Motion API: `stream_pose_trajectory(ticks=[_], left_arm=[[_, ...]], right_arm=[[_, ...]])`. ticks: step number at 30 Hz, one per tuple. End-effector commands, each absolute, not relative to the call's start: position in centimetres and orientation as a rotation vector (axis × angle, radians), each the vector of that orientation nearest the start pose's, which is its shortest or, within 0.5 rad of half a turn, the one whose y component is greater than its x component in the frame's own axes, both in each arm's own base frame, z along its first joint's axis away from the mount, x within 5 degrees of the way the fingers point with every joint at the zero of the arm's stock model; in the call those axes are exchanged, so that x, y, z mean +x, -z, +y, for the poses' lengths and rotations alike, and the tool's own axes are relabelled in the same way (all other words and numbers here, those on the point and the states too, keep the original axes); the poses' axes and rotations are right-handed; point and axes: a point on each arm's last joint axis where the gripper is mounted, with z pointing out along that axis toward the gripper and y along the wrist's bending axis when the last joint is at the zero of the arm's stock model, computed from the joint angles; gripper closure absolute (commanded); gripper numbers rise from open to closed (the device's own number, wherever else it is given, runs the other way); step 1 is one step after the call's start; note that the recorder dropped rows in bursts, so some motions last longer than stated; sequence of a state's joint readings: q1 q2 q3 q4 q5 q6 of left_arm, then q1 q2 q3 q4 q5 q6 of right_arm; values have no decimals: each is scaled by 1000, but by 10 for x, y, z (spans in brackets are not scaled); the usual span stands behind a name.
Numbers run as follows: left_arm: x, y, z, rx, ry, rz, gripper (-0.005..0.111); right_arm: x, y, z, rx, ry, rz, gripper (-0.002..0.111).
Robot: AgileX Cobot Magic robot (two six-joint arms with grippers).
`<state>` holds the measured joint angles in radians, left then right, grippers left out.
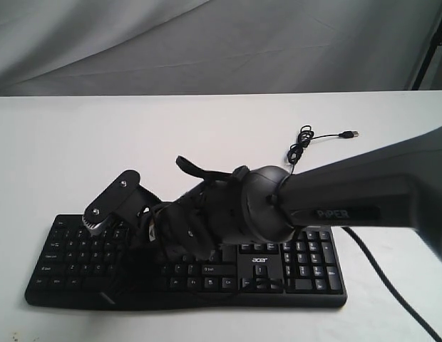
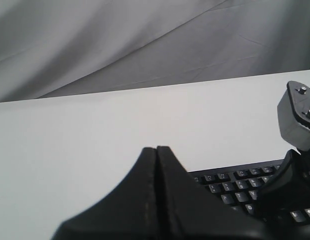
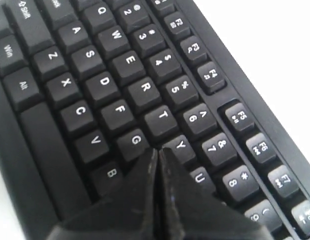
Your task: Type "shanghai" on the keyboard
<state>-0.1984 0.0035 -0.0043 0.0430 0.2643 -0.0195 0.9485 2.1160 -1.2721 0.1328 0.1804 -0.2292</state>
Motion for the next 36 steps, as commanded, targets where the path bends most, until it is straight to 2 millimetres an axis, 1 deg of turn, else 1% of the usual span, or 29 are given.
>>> stream_pose_trajectory(ticks=[1,3,7,9,12,17,20,27,30,31,34,36], left_arm=[[54,-190,-10,185,124,1735,107],[54,-190,-10,185,124,1735,107],[54,-190,-10,185,124,1735,107],[54,-190,-10,185,124,1735,107],[54,-190,-10,185,124,1735,107],[54,-190,-10,185,124,1735,107],[54,-190,-10,185,124,1735,107],[54,-190,-10,185,124,1735,107],[54,-190,-10,185,124,1735,107],[54,-190,-10,185,124,1735,107],[54,-190,-10,185,124,1735,107],[54,-190,-10,185,124,1735,107]], right_arm=[[247,-135,356,-1279,-397,2169,108],[248,-144,365,-1285,-408,2132,108],[248,-151,389,-1313,-433,2071,108],[250,-148,403,-1332,-440,2039,108],[252,-137,419,-1370,-438,2042,108],[255,-126,438,-1405,-448,2044,108],[256,-122,441,-1414,-446,2036,108],[257,-122,440,-1419,-440,2031,108],[257,-116,440,-1425,-436,2042,108],[256,-111,440,-1430,-432,2054,108],[256,-107,440,-1435,-429,2062,108],[256,-110,440,-1431,-432,2055,108]])
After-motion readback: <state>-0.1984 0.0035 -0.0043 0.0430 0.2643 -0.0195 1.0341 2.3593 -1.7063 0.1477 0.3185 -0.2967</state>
